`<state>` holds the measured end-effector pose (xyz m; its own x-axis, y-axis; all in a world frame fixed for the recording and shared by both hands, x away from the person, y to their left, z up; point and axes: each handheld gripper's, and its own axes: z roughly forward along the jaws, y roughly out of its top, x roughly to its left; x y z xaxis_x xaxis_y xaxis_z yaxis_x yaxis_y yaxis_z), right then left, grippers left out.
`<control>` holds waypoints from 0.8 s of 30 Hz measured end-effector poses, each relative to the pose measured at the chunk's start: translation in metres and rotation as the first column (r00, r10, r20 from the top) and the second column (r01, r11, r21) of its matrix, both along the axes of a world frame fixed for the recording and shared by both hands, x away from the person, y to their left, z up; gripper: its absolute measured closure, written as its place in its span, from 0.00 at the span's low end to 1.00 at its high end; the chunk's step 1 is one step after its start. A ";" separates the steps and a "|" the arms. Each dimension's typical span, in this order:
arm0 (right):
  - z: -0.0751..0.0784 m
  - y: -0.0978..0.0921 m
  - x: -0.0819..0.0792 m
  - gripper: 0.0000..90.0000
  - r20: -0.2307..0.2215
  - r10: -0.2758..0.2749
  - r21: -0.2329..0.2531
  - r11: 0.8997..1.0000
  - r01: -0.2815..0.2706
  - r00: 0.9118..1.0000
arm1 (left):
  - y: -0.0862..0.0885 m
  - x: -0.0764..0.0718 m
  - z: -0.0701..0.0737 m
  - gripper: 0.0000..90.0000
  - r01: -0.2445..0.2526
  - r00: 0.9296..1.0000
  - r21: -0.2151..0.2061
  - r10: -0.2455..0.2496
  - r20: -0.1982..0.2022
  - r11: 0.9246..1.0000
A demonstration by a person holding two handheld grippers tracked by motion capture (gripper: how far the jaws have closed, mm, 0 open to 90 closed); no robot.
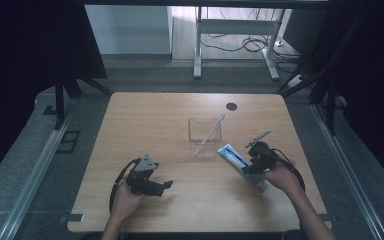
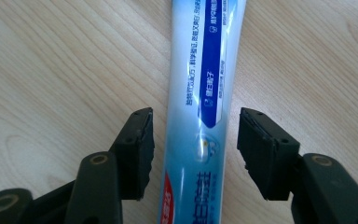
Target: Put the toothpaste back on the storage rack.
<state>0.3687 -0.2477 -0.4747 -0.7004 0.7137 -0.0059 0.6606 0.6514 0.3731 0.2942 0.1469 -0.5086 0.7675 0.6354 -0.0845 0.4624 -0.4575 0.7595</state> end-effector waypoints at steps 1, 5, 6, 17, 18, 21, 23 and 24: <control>-0.001 0.002 0.002 0.50 -0.004 0.001 -0.011 1.000 -0.001 1.000 | 0.000 0.000 0.000 0.15 0.001 1.000 0.003 -0.001 0.001 1.000; -0.008 0.010 0.009 0.50 -0.021 0.015 -0.047 0.999 -0.016 1.000 | 0.000 0.000 0.000 0.15 0.003 1.000 -0.001 -0.003 0.001 1.000; -0.009 0.012 0.010 0.51 -0.026 0.013 -0.053 0.998 -0.015 1.000 | 0.000 0.000 0.000 0.15 0.004 1.000 -0.001 -0.004 0.000 1.000; -0.019 0.019 0.022 0.58 -0.067 -0.013 -0.075 0.997 0.008 0.998 | 0.002 0.000 0.001 0.15 -0.001 1.000 -0.009 0.001 0.000 1.000; -0.019 0.018 0.022 0.62 -0.068 -0.014 -0.073 0.997 0.009 0.998 | 0.002 0.000 0.001 0.15 -0.002 1.000 -0.010 0.002 0.000 1.000; -0.016 0.015 0.022 0.73 -0.077 -0.033 -0.052 0.998 0.029 0.996 | 0.002 0.000 0.001 0.15 -0.002 1.000 -0.009 0.002 0.000 1.000; -0.014 0.012 0.022 0.76 -0.082 -0.043 -0.039 0.998 0.039 0.996 | 0.002 0.000 0.001 0.15 -0.001 1.000 -0.009 0.001 0.000 1.000; -0.014 0.011 0.022 0.77 -0.081 -0.044 -0.035 0.999 0.041 0.996 | 0.002 0.000 0.001 0.15 -0.001 1.000 -0.008 0.001 0.000 1.000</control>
<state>0.3905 -0.2365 -0.4887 -0.6685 0.7433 0.0256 0.7154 0.6332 0.2954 0.2943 0.1488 -0.5078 0.7667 0.6357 -0.0895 0.4628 -0.4507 0.7633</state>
